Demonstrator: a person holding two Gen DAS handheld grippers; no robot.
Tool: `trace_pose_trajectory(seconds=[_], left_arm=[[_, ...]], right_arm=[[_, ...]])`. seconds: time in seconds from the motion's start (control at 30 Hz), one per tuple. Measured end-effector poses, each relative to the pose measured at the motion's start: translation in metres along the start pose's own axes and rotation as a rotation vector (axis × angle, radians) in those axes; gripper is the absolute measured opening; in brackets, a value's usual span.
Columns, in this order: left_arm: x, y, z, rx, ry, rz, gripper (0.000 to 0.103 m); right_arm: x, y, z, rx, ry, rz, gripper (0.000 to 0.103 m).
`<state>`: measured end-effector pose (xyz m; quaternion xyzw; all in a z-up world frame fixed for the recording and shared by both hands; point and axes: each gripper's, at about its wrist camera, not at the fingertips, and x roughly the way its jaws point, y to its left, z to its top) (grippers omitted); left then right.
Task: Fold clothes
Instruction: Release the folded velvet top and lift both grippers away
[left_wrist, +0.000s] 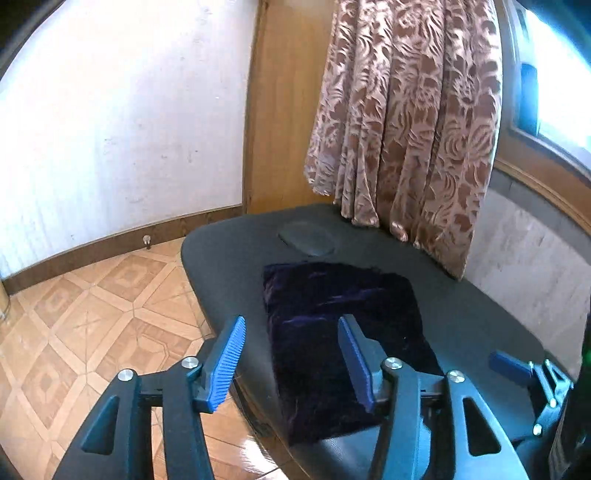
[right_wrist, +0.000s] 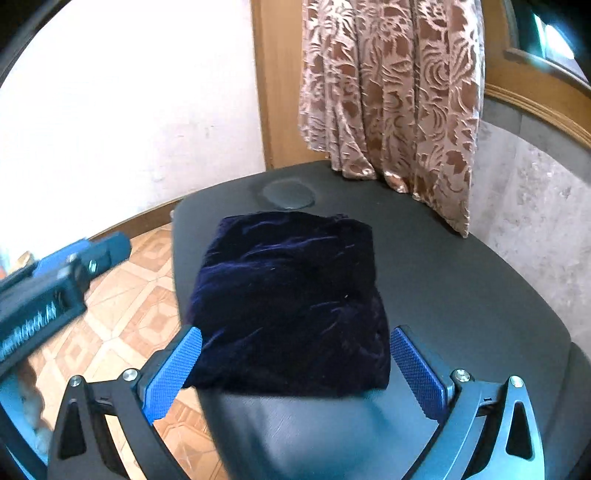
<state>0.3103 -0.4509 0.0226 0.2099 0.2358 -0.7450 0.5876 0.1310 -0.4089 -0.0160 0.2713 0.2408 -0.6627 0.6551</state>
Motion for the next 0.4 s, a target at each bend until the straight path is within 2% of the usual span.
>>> trace_pose_trajectory(seconds=[0.1, 0.3, 0.4], left_arm=[[-0.006, 0.003, -0.004, 0.026, -0.003, 0.053, 0.051], [-0.009, 0.017, -0.013, -0.023, 0.039, 0.083, 0.051], [-0.013, 0.021, -0.016, -0.029, 0.024, 0.113, 0.051]], right_arm=[[-0.016, 0.013, -0.007, -0.041, -0.015, 0.006, 0.103], [-0.029, 0.027, -0.018, -0.100, -0.013, 0.027, 0.103], [-0.030, 0.029, -0.024, -0.100, -0.002, 0.036, 0.103]])
